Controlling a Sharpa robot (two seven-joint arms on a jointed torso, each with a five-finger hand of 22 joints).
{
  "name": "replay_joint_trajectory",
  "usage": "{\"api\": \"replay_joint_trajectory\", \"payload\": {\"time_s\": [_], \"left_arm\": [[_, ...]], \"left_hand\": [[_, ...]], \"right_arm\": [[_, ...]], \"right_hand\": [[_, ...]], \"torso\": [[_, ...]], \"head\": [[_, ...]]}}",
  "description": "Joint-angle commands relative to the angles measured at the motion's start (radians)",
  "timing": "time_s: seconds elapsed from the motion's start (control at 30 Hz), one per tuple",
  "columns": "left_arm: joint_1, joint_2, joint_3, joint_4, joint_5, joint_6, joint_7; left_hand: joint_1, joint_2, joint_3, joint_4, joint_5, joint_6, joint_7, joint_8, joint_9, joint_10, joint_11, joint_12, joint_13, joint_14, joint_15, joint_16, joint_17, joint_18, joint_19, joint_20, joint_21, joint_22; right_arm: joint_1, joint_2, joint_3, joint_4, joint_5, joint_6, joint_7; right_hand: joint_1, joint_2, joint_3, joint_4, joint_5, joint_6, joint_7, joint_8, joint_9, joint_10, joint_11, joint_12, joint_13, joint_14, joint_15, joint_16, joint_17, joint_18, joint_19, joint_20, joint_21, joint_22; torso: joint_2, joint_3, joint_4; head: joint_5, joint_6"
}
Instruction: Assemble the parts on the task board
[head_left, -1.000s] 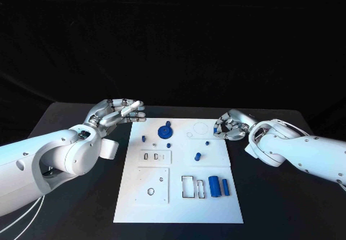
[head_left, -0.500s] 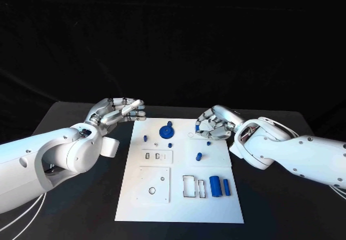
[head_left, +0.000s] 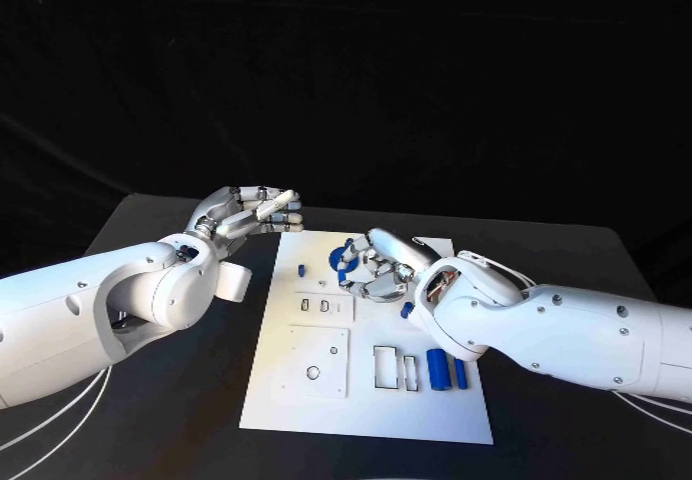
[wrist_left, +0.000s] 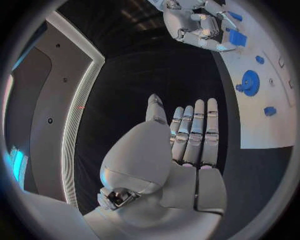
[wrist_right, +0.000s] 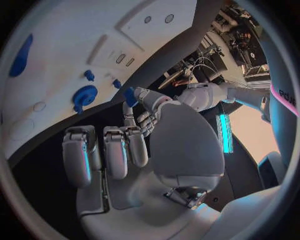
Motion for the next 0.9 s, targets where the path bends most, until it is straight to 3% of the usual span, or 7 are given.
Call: {"api": "replay_joint_trajectory", "payload": {"time_s": [0.03,0.1,0.2,0.43,0.67,0.9], "left_arm": [[0.001,0.008,0.001,-0.001,0.003,0.015,0.005],[0.001,0.011,0.001,-0.002,0.004,0.015,0.004],[0.001,0.013,0.001,-0.001,0.004,0.013,0.005],[0.001,0.014,0.001,0.002,0.004,0.013,0.004],[0.001,0.015,0.001,0.004,0.004,0.013,0.003],[0.001,0.015,0.001,0.004,0.004,0.012,0.003]], "left_hand": [[0.0,0.006,-0.006,0.0,-0.007,-0.008,0.009,-0.005,0.001,-0.007,-0.001,-0.002,0.0,-0.007,-0.003,-0.004,0.001,0.008,-0.007,0.002,-0.007,-0.001],[0.0,0.006,-0.007,-0.001,-0.007,-0.008,0.009,-0.005,0.001,-0.007,-0.001,-0.001,0.001,-0.007,-0.003,-0.005,0.002,0.008,-0.007,0.002,-0.007,-0.001],[0.0,0.006,-0.007,-0.001,-0.007,-0.008,0.009,-0.005,0.001,-0.007,-0.001,-0.001,0.001,-0.007,-0.003,-0.005,0.002,0.008,-0.007,0.002,-0.007,-0.001],[0.0,0.006,-0.007,-0.001,-0.007,-0.008,0.009,-0.005,0.001,-0.007,-0.001,-0.001,0.001,-0.007,-0.003,-0.005,0.002,0.008,-0.007,0.002,-0.007,-0.001],[0.0,0.008,-0.008,0.0,-0.007,-0.008,0.009,-0.005,0.002,-0.007,-0.001,-0.001,0.001,-0.007,-0.003,-0.005,0.002,0.008,-0.008,0.002,-0.007,-0.001],[0.0,0.008,-0.008,0.0,-0.007,-0.008,0.009,-0.005,0.002,-0.007,-0.001,-0.001,0.001,-0.007,-0.003,-0.005,0.002,0.008,-0.008,0.002,-0.007,-0.001]], "right_arm": [[-0.022,0.026,-0.004,-0.017,-0.085,-0.015,-0.046],[-0.038,0.042,-0.005,-0.024,-0.105,-0.012,-0.057],[-0.057,0.059,-0.007,-0.031,-0.129,-0.005,-0.074],[-0.079,0.088,-0.01,-0.061,-0.17,-0.002,-0.102],[-0.09,0.101,-0.012,-0.08,-0.197,0.0,-0.113],[-0.097,0.107,-0.013,-0.099,-0.204,0.005,-0.116]], "right_hand": [[-0.001,0.011,0.007,0.001,0.006,0.013,-0.009,0.005,0.006,0.038,-0.008,0.002,0.182,0.104,-0.006,0.004,0.263,-0.011,0.08,-0.006,0.003,0.239],[-0.001,0.01,0.007,0.001,0.006,0.012,-0.009,0.005,0.006,0.038,-0.008,0.001,0.182,0.104,-0.006,0.004,0.263,-0.01,0.079,-0.006,0.002,0.238],[-0.005,0.01,0.006,0.002,0.003,0.01,-0.008,0.004,0.006,0.037,-0.007,0.0,0.18,0.104,-0.006,0.004,0.263,-0.01,0.078,-0.007,0.001,0.238],[-0.012,0.008,0.004,0.004,0.001,0.006,-0.008,0.002,0.006,0.028,-0.007,-0.012,0.169,0.104,-0.006,0.004,0.263,-0.009,0.075,-0.007,-0.004,0.234],[-0.015,0.007,0.003,0.005,0.002,0.005,-0.007,0.002,0.006,0.029,-0.006,-0.01,0.171,0.104,-0.006,0.004,0.263,-0.009,0.075,-0.007,-0.003,0.235],[-0.019,0.003,0.001,0.005,0.002,0.005,-0.007,0.002,0.007,0.029,-0.006,-0.01,0.171,0.104,-0.006,0.004,0.263,-0.01,0.077,-0.008,-0.001,0.236]], "torso": [[-0.002,-0.0039,0.0058],[-0.001,-0.0021,0.002],[-0.001,-0.0018,0.0011],[0.0,-0.0013,0.0001],[0.0,0.0008,0.0024],[0.0,0.0009,-0.0011]], "head": [[0.004,-0.005],[0.013,-0.006],[0.015,-0.008],[0.022,-0.012],[0.024,-0.017],[0.027,-0.02]]}}
